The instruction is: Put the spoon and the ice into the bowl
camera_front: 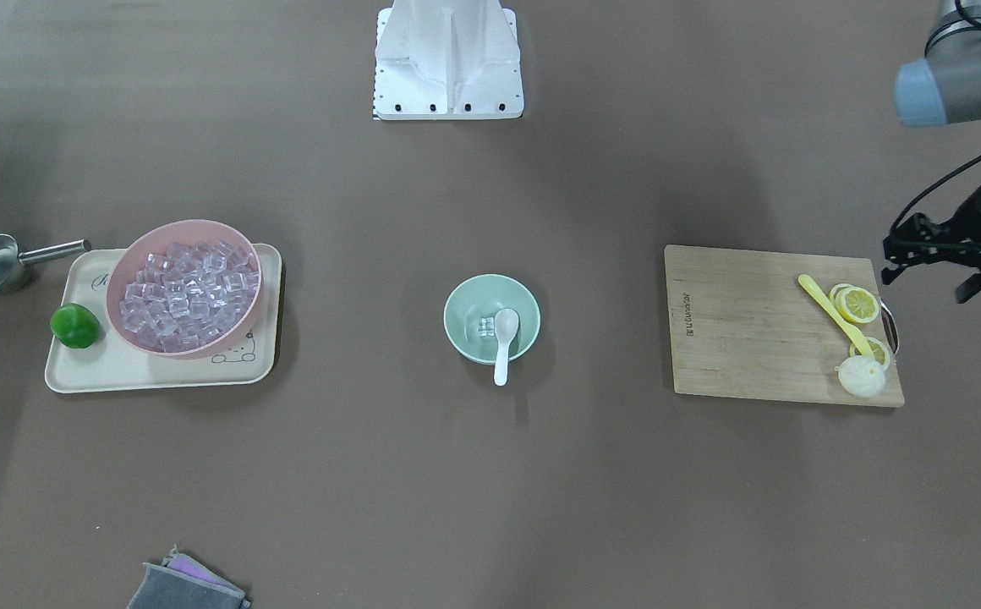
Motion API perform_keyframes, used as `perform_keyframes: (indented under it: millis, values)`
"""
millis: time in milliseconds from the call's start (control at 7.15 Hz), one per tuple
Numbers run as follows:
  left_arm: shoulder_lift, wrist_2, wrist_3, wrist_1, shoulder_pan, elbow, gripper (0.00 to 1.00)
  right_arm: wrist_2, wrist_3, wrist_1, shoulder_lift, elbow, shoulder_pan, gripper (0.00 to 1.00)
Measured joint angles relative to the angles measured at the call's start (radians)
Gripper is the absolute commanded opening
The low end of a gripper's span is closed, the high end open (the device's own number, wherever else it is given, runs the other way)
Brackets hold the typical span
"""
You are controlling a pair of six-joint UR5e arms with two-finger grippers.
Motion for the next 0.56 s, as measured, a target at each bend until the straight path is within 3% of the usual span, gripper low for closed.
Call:
perform_keyframes:
  millis: [280, 559]
  values:
    - [0.078, -0.022, 0.100, 0.000, -0.065, -0.004, 0.98, 0.000, -0.077, 0.003, -0.003, -0.077, 0.050, 1.00]
    - [0.101, -0.024, 0.113, -0.003, -0.080, 0.011, 0.98, -0.002, -0.112, 0.011, -0.024, -0.094, 0.079, 1.00]
